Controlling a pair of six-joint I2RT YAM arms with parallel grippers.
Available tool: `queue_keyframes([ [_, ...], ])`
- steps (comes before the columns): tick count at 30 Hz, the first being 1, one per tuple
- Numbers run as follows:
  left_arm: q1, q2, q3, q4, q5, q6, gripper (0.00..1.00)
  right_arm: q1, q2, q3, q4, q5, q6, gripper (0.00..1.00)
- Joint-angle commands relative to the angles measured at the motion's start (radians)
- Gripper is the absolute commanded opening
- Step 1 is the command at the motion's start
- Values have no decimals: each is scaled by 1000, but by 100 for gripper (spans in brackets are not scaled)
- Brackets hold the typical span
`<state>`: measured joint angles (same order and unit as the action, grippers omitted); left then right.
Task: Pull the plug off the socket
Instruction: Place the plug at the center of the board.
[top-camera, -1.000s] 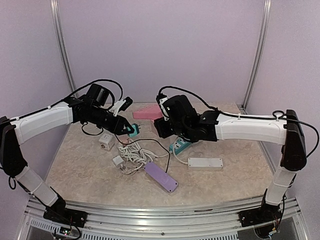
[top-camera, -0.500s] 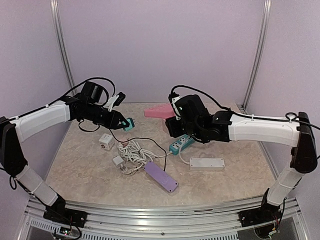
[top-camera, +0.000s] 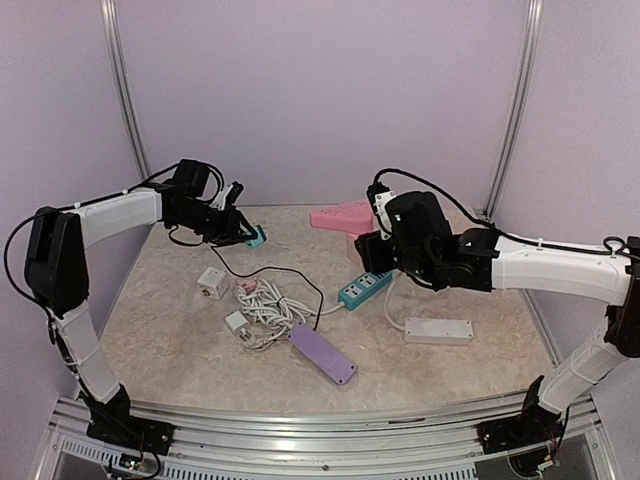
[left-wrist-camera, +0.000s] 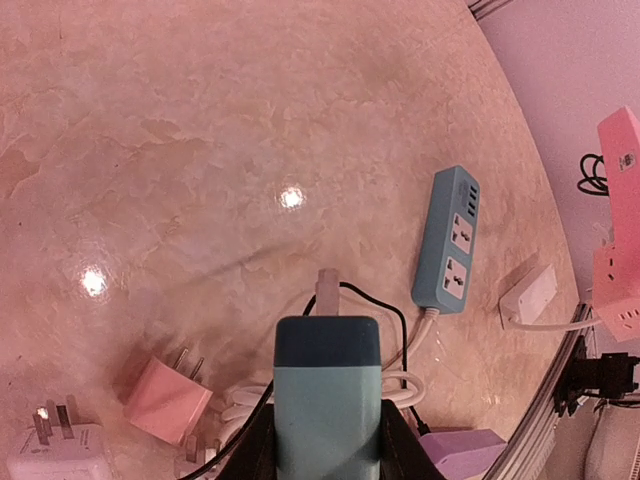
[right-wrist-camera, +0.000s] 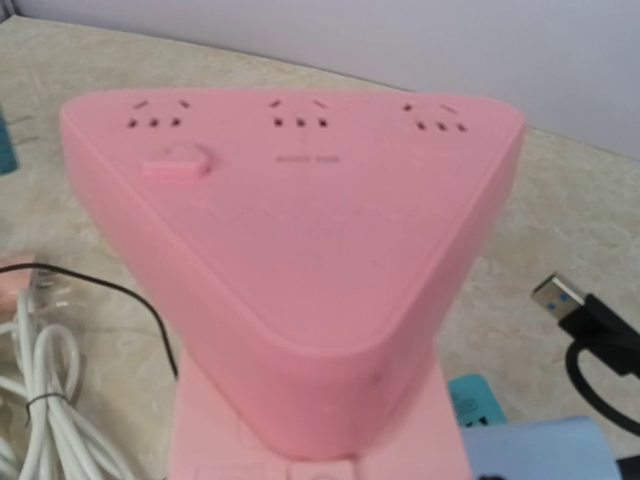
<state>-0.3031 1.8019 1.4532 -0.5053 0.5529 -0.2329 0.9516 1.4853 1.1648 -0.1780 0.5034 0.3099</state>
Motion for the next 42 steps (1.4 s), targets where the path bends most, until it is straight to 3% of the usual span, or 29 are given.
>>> queue_keyframes([
  [1, 12, 78, 45, -31, -12, -18, 2, -1, -76, -11, 143, 8, -2, 0],
  [11, 60, 189, 45, -47, -32, -3, 8, -2, -83, -38, 175, -27, -6, 0],
  [18, 69, 220, 48, -52, -16, -6, 29, -2, -74, -43, 175, -39, -7, 0],
  [31, 77, 207, 39, -45, -41, -16, 59, -2, -89, -56, 199, -51, -16, 0],
  [42, 88, 57, 0, -6, -125, 5, 84, -1, -132, -122, 310, -138, -96, 0],
])
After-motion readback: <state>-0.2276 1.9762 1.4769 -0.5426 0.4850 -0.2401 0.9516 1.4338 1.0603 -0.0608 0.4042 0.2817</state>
